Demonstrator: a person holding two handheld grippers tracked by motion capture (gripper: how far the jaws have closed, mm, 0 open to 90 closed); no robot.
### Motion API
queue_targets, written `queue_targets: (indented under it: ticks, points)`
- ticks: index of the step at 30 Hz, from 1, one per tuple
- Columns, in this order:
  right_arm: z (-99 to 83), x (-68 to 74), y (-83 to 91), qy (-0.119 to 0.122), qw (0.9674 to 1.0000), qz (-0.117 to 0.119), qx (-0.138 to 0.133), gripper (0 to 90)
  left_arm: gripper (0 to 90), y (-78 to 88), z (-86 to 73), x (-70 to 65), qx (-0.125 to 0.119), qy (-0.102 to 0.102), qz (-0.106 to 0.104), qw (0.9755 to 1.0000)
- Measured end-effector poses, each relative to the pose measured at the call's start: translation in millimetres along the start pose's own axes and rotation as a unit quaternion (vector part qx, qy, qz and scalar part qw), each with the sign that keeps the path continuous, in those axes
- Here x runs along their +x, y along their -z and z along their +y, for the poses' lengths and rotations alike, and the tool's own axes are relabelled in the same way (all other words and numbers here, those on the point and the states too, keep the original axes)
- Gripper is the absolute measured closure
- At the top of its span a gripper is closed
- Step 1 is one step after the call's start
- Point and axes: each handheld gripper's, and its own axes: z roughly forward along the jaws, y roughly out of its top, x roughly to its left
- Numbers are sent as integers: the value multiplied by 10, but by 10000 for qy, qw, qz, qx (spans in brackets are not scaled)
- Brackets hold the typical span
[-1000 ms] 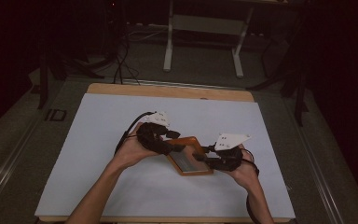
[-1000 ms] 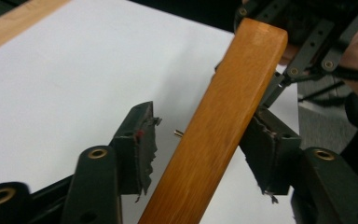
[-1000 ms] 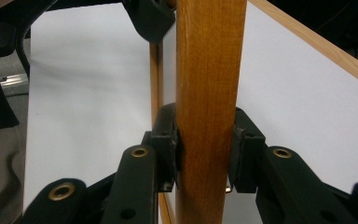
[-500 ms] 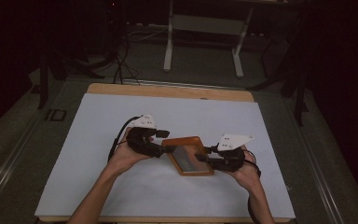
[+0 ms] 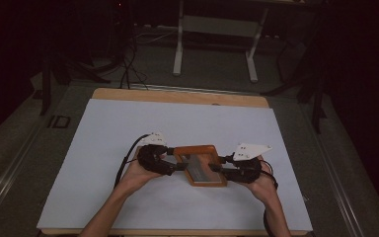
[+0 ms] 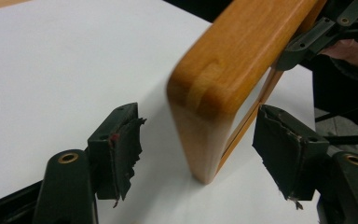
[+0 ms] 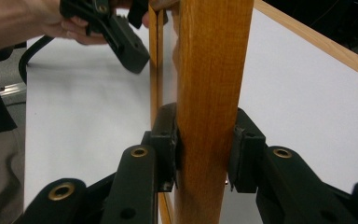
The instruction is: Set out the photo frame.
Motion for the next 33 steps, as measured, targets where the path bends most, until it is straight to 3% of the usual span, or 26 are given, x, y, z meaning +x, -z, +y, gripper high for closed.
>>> queue_targets:
  ticks: [4,10,17,20,24,33]
  points:
    - [-10,0,5,1,10000,-9,-14,676,327,-115,-67,-26,77,-13,43,10000]
    - [-40,-28,21,-55,10000,-29,-8,672,432,-206,-173,-47,149,100,63,9998]
    - [-38,-18,17,-26,10000,-18,-31,674,446,-231,-184,-82,50,169,221,9996]
    - [-40,-21,19,-34,10000,-23,-25,674,457,-239,-191,-99,56,113,257,9996]
    - [-52,-37,26,-68,10000,-29,-15,672,547,-259,-193,-146,69,-9,310,9995]
    - [-74,-61,41,-123,9999,-14,-10,666,568,-256,-186,-188,81,-48,387,9992]
